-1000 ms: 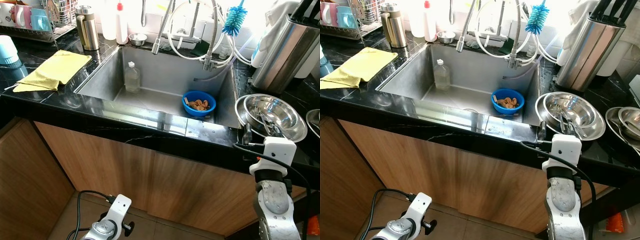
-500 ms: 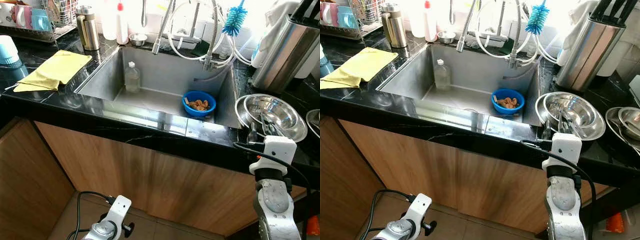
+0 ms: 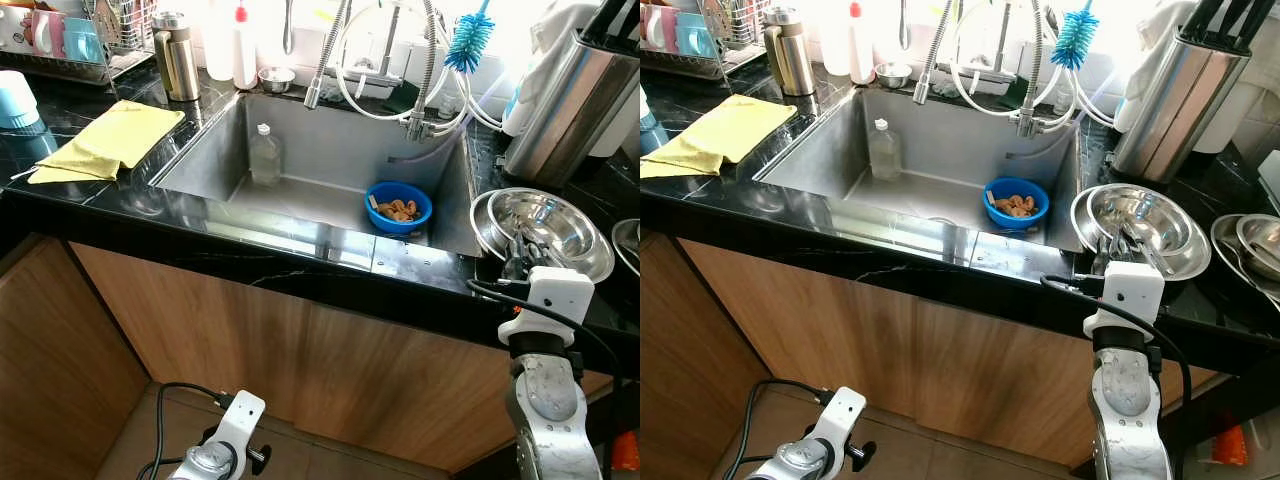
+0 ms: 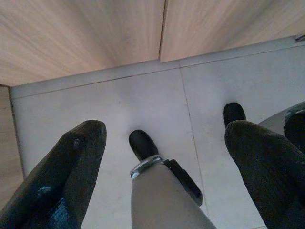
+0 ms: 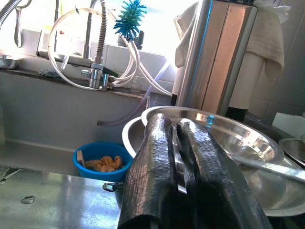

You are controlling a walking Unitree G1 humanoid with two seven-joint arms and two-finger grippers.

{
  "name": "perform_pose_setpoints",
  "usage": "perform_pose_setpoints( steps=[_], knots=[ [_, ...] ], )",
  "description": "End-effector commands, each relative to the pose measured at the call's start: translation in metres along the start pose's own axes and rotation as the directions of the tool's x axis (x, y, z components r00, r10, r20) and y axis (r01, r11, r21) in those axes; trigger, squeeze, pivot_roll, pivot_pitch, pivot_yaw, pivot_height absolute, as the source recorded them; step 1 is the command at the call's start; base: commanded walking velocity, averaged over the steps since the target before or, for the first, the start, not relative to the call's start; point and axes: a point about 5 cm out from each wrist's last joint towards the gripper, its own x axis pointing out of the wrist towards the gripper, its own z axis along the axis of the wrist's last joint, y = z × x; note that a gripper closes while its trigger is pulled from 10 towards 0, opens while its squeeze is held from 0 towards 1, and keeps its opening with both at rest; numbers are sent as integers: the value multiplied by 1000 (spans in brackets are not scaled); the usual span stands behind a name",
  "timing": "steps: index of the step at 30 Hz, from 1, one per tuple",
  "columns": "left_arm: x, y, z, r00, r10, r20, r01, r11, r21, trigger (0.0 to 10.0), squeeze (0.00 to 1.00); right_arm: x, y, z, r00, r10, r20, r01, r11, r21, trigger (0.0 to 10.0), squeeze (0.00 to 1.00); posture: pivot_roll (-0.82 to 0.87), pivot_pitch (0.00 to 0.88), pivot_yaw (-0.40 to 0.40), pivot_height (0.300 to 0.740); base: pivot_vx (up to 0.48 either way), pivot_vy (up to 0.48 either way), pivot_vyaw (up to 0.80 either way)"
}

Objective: Kitchen organization

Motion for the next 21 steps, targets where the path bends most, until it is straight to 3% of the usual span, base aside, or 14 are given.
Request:
perform_pose_setpoints(
  steps=[1, 10, 11, 12, 13, 14, 21],
  knots=[
    [0, -2, 0, 1000, -6, -7, 6, 1000, 11, 10000, 0, 2, -3, -2, 1000, -7, -13, 7, 1000, -1, 0, 0, 128, 50, -111, 740, 0, 0, 0],
    [0, 3, 1, 1000, -2, 0, 2, 1000, 7, 10000, 0, 6, -4, 3, 1000, -13, 9, 13, 1000, 2, 0, 0, 129, 45, -112, 740, 0, 0, 0],
    [0, 3, 1, 1000, -2, 0, 2, 1000, 7, 10000, 0, 6, -4, 3, 1000, -15, 11, 15, 1000, 3, 549, 0, 129, 44, -112, 740, 0, 0, 0],
    [0, 3, 1, 1000, -2, 0, 2, 1000, 7, 10000, 0, 7, -5, 4, 1000, -22, 16, 22, 1000, 3, 4941, 0, 129, 43, -112, 740, 0, 0, 0],
    [0, 3, 1, 1000, -2, 0, 2, 1000, 7, 10000, 0, 7, -6, 5, 999, -27, 19, 27, 1000, 2, 4941, 0, 129, 43, -112, 740, 0, 0, 0],
    [0, 2, 1, 1000, -2, 0, 2, 1000, 7, 10000, 0, 8, -7, 6, 999, -35, 24, 35, 999, 7, 10000, 0, 129, 42, -111, 740, 0, 0, 0],
    [0, 2, 0, 1000, -2, 0, 2, 1000, 1, 10000, 0, 10, -11, 15, 996, -61, 68, 60, 998, 9, 10000, 0, 129, 45, -112, 740, 0, 0, 0]
  ],
)
